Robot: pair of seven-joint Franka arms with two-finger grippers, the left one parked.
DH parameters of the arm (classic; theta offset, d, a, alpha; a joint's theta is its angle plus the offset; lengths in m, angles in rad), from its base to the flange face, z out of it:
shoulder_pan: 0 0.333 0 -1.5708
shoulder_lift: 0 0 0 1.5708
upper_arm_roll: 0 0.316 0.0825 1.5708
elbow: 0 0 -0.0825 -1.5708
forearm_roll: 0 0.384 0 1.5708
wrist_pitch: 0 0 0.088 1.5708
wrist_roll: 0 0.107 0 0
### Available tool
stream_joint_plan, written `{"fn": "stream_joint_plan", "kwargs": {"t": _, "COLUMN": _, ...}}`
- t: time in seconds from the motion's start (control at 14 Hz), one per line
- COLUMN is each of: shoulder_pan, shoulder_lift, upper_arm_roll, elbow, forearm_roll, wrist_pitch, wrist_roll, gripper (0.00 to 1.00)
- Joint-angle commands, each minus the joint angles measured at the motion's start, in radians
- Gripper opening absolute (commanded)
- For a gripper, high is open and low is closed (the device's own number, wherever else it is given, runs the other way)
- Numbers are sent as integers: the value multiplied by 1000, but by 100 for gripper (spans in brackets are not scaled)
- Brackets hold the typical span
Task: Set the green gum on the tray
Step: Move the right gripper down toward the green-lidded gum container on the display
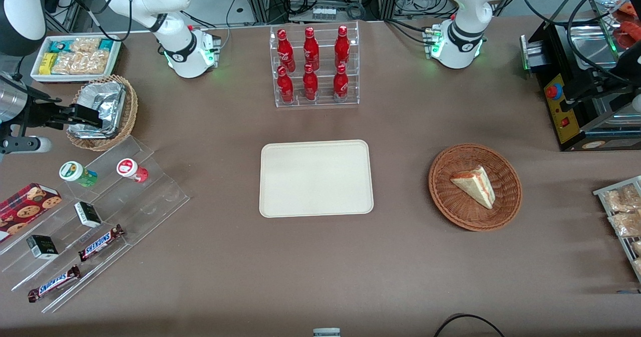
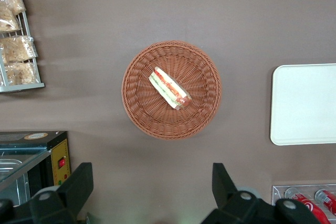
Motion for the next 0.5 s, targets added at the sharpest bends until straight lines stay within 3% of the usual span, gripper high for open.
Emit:
{"fn": "stream_joint_plan", "kwargs": {"t": 0.0, "shoulder_pan": 4, "shoulder_lift": 12, "upper_arm_roll": -6, "elbow": 27, "forearm_roll": 27, "wrist_pitch": 2, "wrist_roll": 15, "gripper": 100}}
{"fn": "stream_joint_plan", "kwargs": {"t": 0.43, "shoulder_pan": -6, "shoulder_lift": 21, "upper_arm_roll": -12, "elbow": -66, "forearm_roll": 24, "wrist_pitch": 121, "wrist_roll": -101, "gripper": 100}}
